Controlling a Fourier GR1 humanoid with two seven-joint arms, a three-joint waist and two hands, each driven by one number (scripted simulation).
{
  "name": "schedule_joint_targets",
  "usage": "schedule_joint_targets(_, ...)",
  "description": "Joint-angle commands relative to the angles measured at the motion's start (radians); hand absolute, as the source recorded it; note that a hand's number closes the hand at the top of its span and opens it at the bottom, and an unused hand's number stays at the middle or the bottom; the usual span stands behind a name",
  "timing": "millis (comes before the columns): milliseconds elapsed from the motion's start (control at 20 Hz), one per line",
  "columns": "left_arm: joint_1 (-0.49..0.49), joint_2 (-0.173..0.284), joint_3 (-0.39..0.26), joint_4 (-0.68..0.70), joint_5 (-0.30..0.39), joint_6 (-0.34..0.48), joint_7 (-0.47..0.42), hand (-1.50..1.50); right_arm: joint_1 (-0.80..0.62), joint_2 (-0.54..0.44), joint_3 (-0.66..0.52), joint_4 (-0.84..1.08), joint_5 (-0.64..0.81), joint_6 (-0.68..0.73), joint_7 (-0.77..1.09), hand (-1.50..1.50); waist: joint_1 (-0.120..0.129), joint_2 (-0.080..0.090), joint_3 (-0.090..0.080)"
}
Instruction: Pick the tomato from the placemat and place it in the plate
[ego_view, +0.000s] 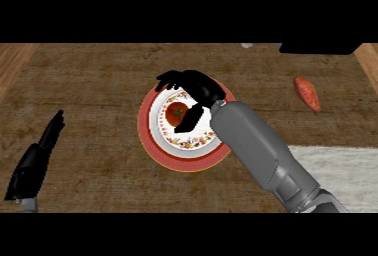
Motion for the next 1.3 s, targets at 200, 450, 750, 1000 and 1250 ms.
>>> schedule_joint_targets(200, 0.030, -0.008, 0.012, -0.019, -0.014, 0.020, -0.018, 0.00, 0.015, 0.001, -0.138, -0.042, -0.206, -0.104, -0.033, -1.50, -0.015, -0.004, 0.001)
schedule_joint_targets(450, 0.042, -0.021, 0.003, -0.011, -0.005, 0.002, -0.024, 0.00, -0.010, -0.090, -0.287, 0.060, -0.290, -0.074, -0.076, -1.50, -0.016, 0.000, 0.001)
schedule_joint_targets(750, 0.046, -0.023, -0.005, -0.034, -0.017, 0.002, -0.031, 0.00, -0.033, -0.204, -0.436, 0.212, -0.407, 0.111, -0.245, -1.50, 0.008, 0.009, 0.001)
schedule_joint_targets(1000, -0.010, -0.026, -0.010, -0.018, -0.029, 0.005, 0.012, 0.00, -0.059, -0.317, -0.482, 0.321, -0.412, 0.240, -0.376, -1.50, 0.007, 0.012, 0.001)
schedule_joint_targets(1250, 0.019, -0.042, -0.018, -0.035, -0.028, 0.007, -0.022, 0.00, -0.068, -0.414, -0.475, 0.415, -0.366, 0.315, -0.493, -1.50, 0.033, 0.021, 0.002)
